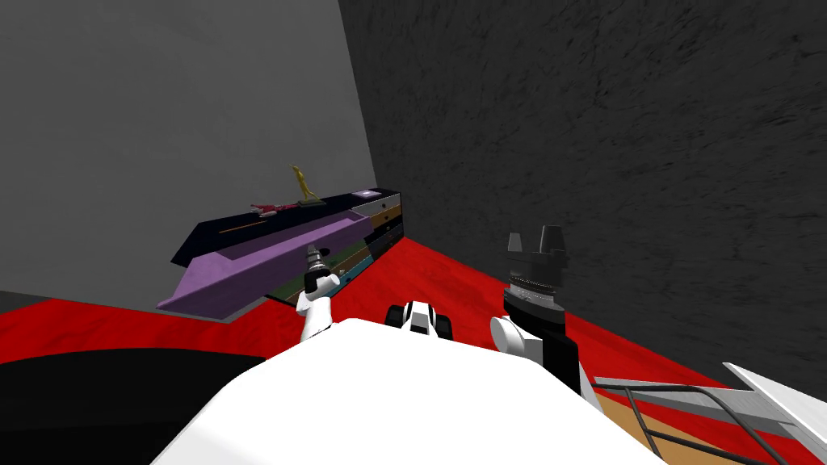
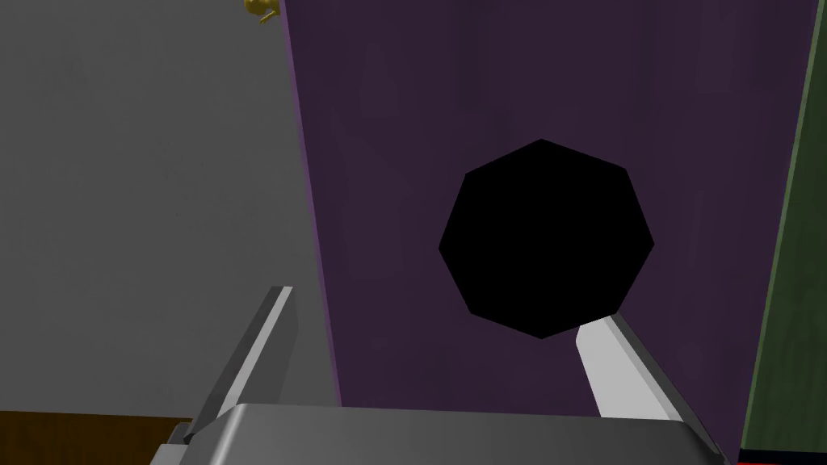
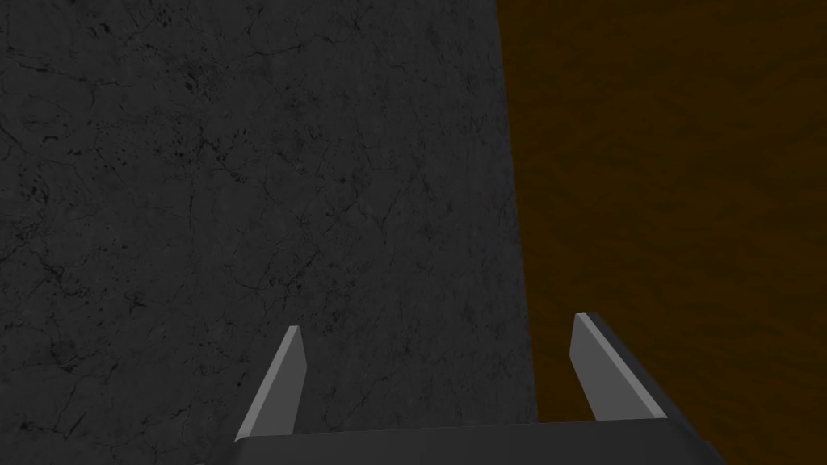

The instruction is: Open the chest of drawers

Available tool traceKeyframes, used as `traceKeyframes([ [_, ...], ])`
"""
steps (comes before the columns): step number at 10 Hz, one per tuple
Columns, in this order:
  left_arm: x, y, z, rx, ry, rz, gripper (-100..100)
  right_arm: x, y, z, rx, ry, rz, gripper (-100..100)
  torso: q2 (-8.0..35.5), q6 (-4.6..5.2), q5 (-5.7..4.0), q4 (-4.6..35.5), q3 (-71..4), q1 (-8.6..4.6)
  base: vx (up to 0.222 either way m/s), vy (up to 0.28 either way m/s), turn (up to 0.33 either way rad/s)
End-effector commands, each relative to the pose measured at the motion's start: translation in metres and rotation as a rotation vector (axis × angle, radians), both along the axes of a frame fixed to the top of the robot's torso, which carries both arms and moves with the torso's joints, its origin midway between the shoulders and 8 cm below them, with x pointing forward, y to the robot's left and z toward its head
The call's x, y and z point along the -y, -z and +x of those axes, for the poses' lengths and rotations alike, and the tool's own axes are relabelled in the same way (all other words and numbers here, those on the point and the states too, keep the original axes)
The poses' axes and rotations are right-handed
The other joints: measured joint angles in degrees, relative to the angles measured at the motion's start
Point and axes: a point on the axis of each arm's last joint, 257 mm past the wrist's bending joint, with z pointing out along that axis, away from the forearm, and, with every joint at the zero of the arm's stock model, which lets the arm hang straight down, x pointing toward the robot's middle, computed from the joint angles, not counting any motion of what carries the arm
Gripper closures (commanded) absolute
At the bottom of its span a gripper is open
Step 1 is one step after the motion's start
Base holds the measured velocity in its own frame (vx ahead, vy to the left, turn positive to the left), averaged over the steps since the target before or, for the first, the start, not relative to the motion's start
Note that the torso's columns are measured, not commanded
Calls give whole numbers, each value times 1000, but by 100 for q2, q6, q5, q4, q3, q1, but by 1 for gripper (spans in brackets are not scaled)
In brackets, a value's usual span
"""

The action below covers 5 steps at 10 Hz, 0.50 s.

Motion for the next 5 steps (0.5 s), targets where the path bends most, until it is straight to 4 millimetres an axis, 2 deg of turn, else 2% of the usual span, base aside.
traceKeyframes([
  [1, 0, 3, -1, -4, 0, -5, 0, 0, 0, 0, 0, 0, 0, 0, 6, -8, 11, -4, 4, 15, 0, 0, 0],
  [5, 0, 7, -3, -11, -2, -11, 0, 0, 0, 0, 0, 0, 0, 0, 21, -15, 33, -9, 16, 35, 0, 0, 0],
])
